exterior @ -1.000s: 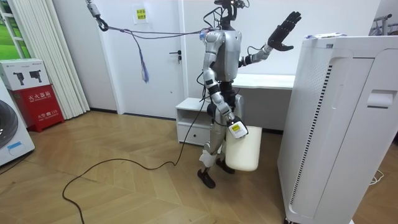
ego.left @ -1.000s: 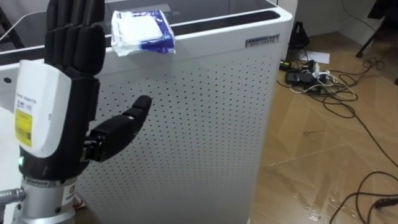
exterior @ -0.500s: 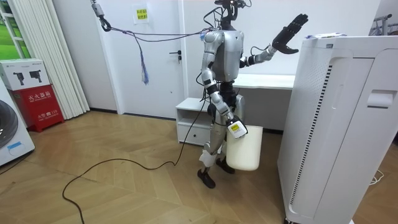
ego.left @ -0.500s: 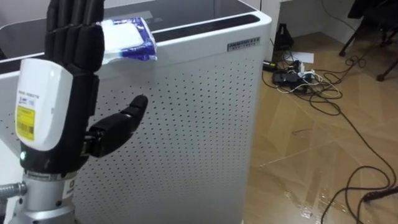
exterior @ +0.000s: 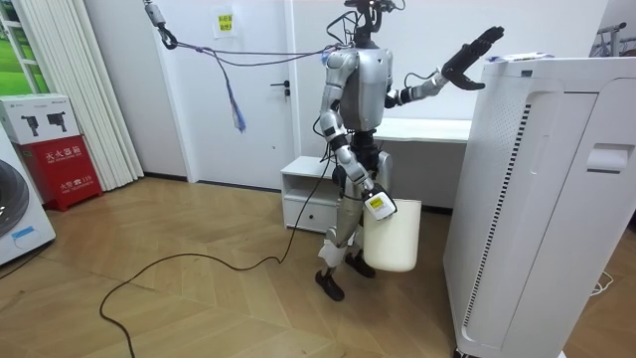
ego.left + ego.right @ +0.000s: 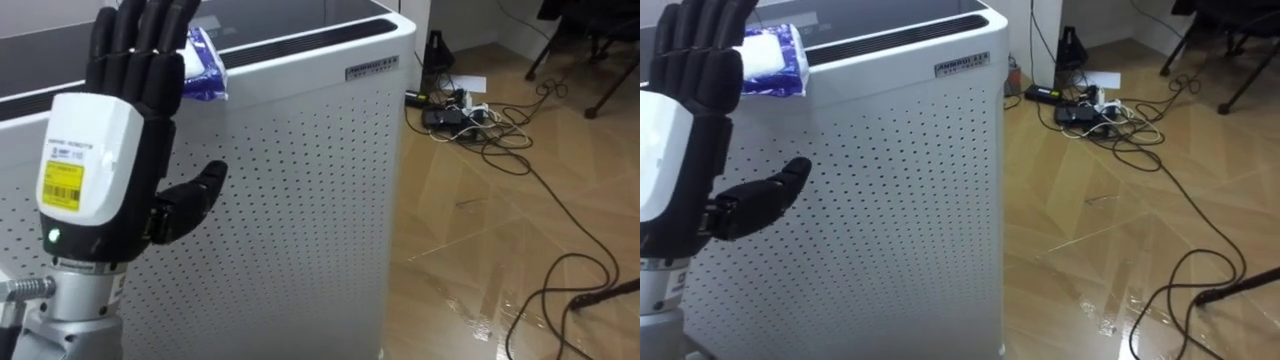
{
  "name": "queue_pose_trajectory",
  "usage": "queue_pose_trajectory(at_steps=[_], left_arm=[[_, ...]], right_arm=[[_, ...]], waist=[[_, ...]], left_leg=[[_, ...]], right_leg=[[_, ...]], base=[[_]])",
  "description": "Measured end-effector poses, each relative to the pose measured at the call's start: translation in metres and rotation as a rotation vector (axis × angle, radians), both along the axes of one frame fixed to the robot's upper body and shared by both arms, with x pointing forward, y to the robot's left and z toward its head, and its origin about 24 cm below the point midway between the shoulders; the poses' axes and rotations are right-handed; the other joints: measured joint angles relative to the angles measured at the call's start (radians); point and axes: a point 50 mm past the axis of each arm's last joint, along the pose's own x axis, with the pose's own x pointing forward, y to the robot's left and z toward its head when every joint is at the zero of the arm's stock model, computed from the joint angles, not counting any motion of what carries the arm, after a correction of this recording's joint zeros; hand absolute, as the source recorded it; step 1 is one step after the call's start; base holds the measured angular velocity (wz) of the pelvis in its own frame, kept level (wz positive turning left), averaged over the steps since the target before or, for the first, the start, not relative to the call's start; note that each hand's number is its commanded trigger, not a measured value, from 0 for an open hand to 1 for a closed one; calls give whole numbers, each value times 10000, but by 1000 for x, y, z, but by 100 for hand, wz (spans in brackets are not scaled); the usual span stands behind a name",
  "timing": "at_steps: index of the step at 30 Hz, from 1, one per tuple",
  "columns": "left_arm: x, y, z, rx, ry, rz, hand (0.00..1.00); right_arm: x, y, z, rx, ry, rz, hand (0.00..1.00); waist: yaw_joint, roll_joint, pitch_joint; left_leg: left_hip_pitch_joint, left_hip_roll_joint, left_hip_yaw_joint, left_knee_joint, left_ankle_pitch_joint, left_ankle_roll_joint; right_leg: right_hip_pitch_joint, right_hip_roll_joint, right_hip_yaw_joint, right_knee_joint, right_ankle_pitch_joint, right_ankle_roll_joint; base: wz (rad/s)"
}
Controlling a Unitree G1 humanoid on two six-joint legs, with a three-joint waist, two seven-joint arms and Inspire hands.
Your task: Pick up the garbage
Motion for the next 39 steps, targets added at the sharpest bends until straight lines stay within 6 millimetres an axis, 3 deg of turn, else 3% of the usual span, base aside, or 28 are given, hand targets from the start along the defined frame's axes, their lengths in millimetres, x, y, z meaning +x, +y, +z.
queue_pose_trajectory(at_steps=[3, 10, 23, 27, 39], left_arm=[[2, 3, -3, -20, 286, 240, 0], [7, 9, -10, -60, 910, 729, 0], [18, 15, -1, 1086, 856, 1274, 0], [21, 21, -4, 1402, 1213, 1443, 0], [23, 27, -6, 1909, 1792, 1596, 0]], right_arm=[[0, -1, 0, -66, 6, 37, 100], [-3, -6, -1, -180, 218, -171, 100], [-3, -15, 1, -332, 336, -321, 100], [-3, -16, 2, -367, 338, -315, 100], [-3, -20, 3, -492, 342, -309, 100]], waist=[[-9, 64, -38], [-14, 195, -13], [17, 515, -50], [43, 613, -16], [58, 574, 25]], left_leg=[[18, 4, 49, -6, 0, 0], [16, 21, 69, -3, 0, 0], [5, 92, 300, -9, 0, 0], [170, 115, 334, -168, 9, -15], [277, 104, 412, -380, 91, -18]], right_leg=[[-1, -2, 61, -2, 0, 0], [-10, 8, 65, 7, 0, 0], [-56, 48, 161, 24, 10, -16], [11, 68, 217, 11, 10, -16], [-8, 69, 379, 18, 10, -16]], base=[[-6], [0], [-2], [-3], [-2]])
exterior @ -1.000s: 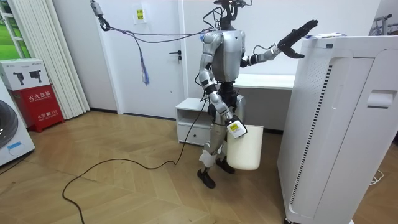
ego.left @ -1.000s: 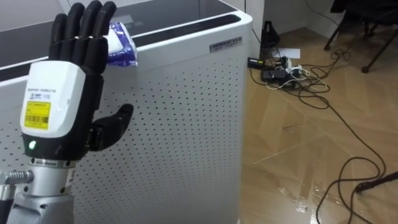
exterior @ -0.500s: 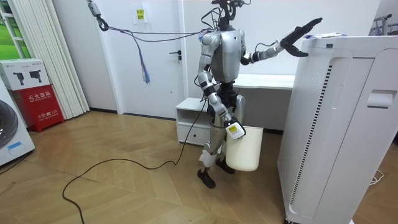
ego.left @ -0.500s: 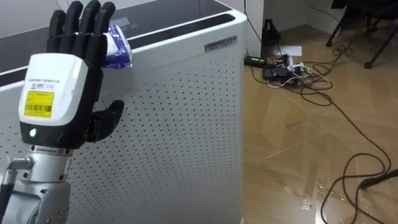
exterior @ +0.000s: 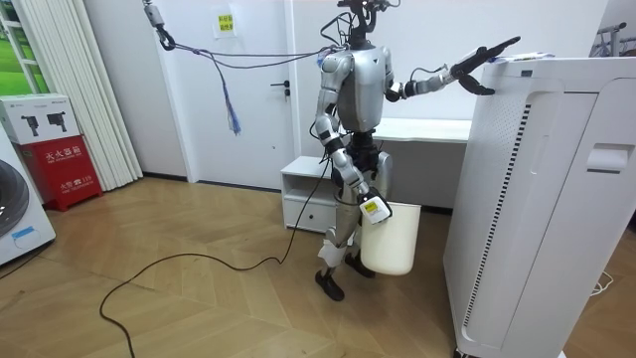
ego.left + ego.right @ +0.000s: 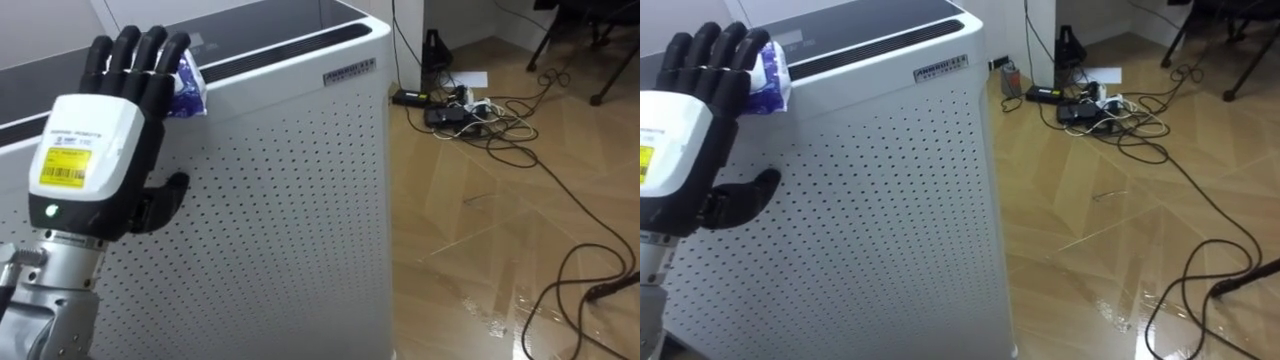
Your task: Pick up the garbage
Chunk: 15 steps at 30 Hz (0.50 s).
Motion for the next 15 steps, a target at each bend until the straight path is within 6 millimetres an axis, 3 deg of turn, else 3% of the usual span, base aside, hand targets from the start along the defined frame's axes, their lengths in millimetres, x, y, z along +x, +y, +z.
queue_pose_trajectory(at_steps=[3, 4, 6, 7, 13, 15], left_arm=[[1, 0, 2, 123, 53, -27, 0], [2, 1, 3, 160, 76, -29, 5], [4, 2, 4, 34, 164, -69, 61], [5, 2, 5, -16, 205, -85, 100], [10, 5, -1, -91, 1384, -32, 100], [16, 4, 7, -248, 1264, 17, 100]], right_arm=[[0, -1, 0, -18, 15, -17, 100], [0, -1, 0, -17, 14, -18, 100], [0, -1, 0, -15, 2, -11, 100], [0, -1, 0, -14, 2, -6, 100], [0, -1, 0, -84, 133, -83, 100], [2, -1, 2, -91, 135, -54, 100]], waist=[[-16, -9, 4], [-20, -12, 6], [-9, 24, -18], [-2, -35, 19], [-28, 20, -26], [-31, 23, -32]], left_leg=[[11, 1, 1, 0, 4, -1], [16, 3, 1, -1, 5, -1], [16, 4, 5, -1, 13, -4], [18, -1, 6, -4, 17, -4], [-2, -4, 61, 55, 25, -4], [1, -6, 64, 72, 37, -19]], right_leg=[[8, -1, 15, 5, 0, 0], [10, 0, 17, 8, 0, 0], [10, 0, 13, 15, 0, 0], [10, 0, 15, 17, 0, 0], [18, 5, -9, 36, 12, -21], [29, 19, -69, 43, 37, -46]], base=[[0], [0], [0], [0], [0], [0]])
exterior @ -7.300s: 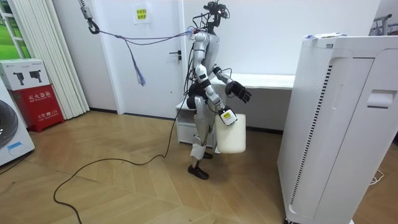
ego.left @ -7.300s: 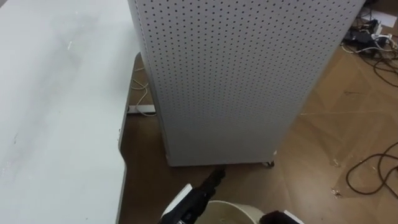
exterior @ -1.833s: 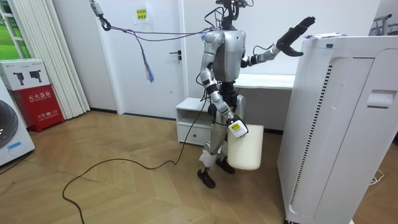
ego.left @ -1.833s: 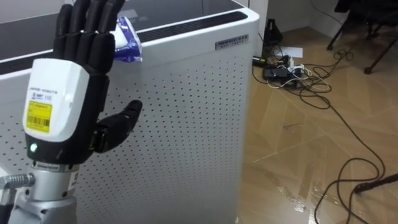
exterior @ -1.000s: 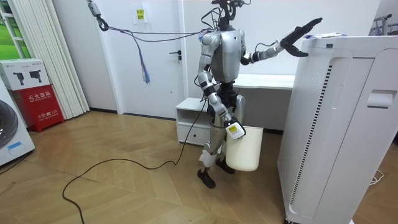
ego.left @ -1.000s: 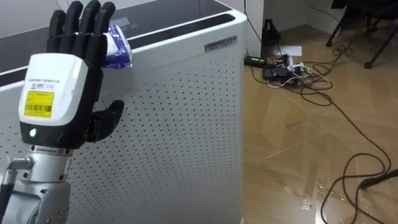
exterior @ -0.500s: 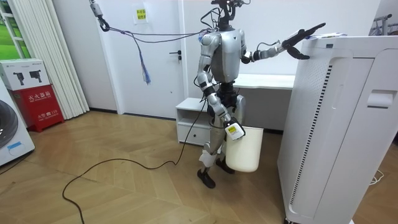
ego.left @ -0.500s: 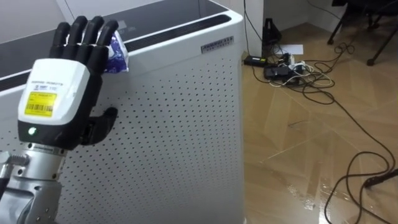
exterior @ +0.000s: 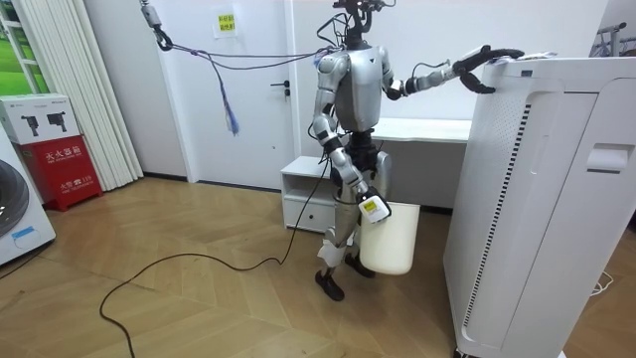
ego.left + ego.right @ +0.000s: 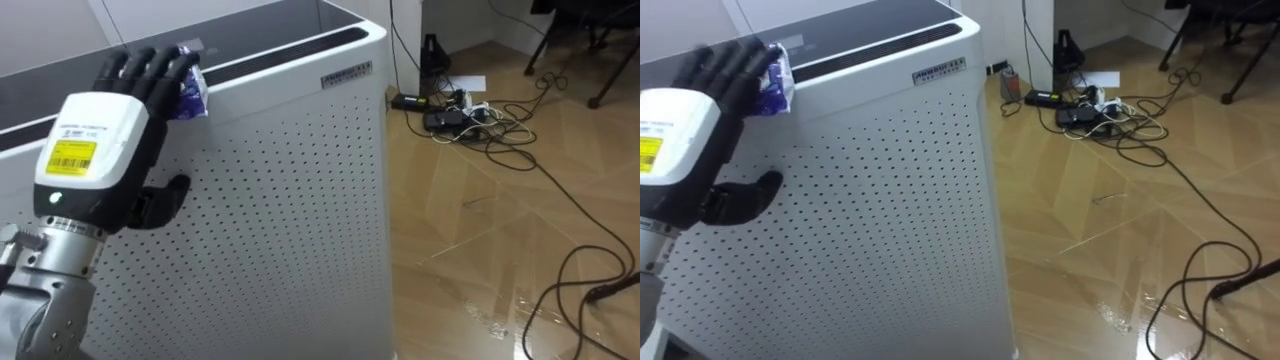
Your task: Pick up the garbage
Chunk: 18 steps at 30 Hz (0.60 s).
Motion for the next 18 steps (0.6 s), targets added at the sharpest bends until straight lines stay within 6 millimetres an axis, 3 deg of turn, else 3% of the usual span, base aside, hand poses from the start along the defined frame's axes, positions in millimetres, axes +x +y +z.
queue_pose_trajectory(at_steps=[18], left_arm=[[14, 5, 23, -255, -591, 465, 100]], right_arm=[[0, -4, 0, -152, 212, -133, 100]], waist=[[-39, 55, -40]], left_leg=[[68, 27, 108, 0, 105, -24]], right_leg=[[-33, 5, 51, 131, 25, -27]], base=[[-1]])
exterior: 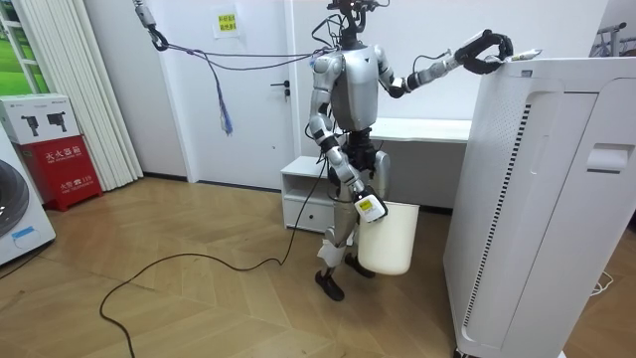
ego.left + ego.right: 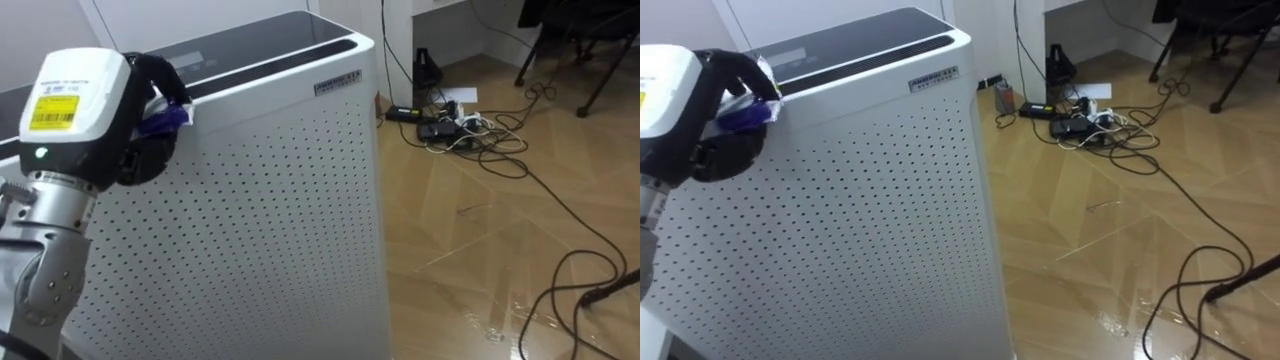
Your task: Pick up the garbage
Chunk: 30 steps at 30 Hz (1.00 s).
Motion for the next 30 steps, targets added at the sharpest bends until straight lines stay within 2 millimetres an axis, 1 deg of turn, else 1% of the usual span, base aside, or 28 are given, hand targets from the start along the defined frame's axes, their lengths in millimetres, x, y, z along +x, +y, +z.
queue_pose_trajectory(at_steps=[7, 10, 13, 14, 15, 16, 18, 19, 21, 22, 24, 27, 30], left_arm=[[-1, 3, 3, -77, -139, 102, 100], [-1, 4, 4, -772, -101, -137, 100], [-4, 5, 8, -1721, -171, -577, 100], [-8, 4, 11, -2271, -231, -912, 100], [-12, 0, 15, -2659, -297, -1329, 100], [-14, -2, 17, -2821, -315, -1567, 100], [-21, -13, 22, -3575, -375, -2622, 100], [-22, -17, 23, -3954, -391, -2986, 100], [-28, -36, 25, -5508, -242, -4734, 100], [-29, -40, 25, -5728, -84, -5136, 100], [-29, -60, 16, -6447, 1253, -6660, 100], [-33, -78, 9, -6641, 2508, -8005, 100], [-39, -86, 13, -6713, 3007, -9073, 100]], right_arm=[[1, -1, 0, -110, -82, -63, 100], [1, -3, 1, -220, -125, -94, 100], [1, -3, 1, -269, -155, -113, 100], [1, -3, 1, -267, -182, -124, 100], [1, -2, 1, -276, -199, -138, 100], [2, -2, 1, -276, -204, -136, 100], [3, -1, 1, -243, -245, -130, 100], [3, 0, 1, -228, -250, -140, 100], [5, 5, 0, -135, -291, -56, 100], [6, 7, 0, -124, -302, 26, 100], [9, 11, 0, -78, -324, 252, 100], [9, 15, -1, 24, -307, 348, 100], [8, 18, -2, 125, -260, 433, 100]], waist=[[16, 61, -32], [42, 130, -56], [40, 110, -45], [43, 90, -30], [51, 42, 3], [57, 16, 17], [29, -92, 42], [29, -121, 36], [72, -220, 15], [76, -233, 15], [78, -265, 15], [79, -257, -12], [69, -280, -17]], left_leg=[[-26, -4, 27, -15, 0, 0], [-103, -7, 9, -17, 0, 1], [-186, -6, -2, 0, 7, 5], [-192, -4, -7, -1, 7, 5], [-193, 1, -24, -3, 8, 5], [-194, 15, -30, 0, 8, 6], [-230, 18, -92, 4, 8, 7], [-255, 16, -95, 5, 9, 8], [-368, 15, -80, 19, 15, 18], [-378, 16, -75, 20, 16, 18], [-401, 17, -61, 21, 18, 20], [-450, 28, -44, 23, 19, 19], [-481, 44, 7, 26, 18, 19]], right_leg=[[-2, 0, 10, 8, 2, -2], [-108, -4, 15, 26, 3, 0], [-152, -15, -61, 32, 3, -1], [-155, -23, -84, 15, 2, 0], [-150, -31, -106, 12, 2, 0], [-146, -34, -122, 12, 2, 0], [-143, -52, -217, 5, 2, 0], [-158, -56, -228, 6, 2, 1], [-229, -62, -241, 9, 2, 1], [-240, -62, -241, 10, 2, 1], [-276, -61, -241, 14, 3, 2], [-347, -52, -227, 16, 3, 1], [-381, -49, -219, 19, 3, 1]], base=[[0], [2], [6], [8], [7], [8], [10], [11], [5], [0], [0], [0], [-2]])
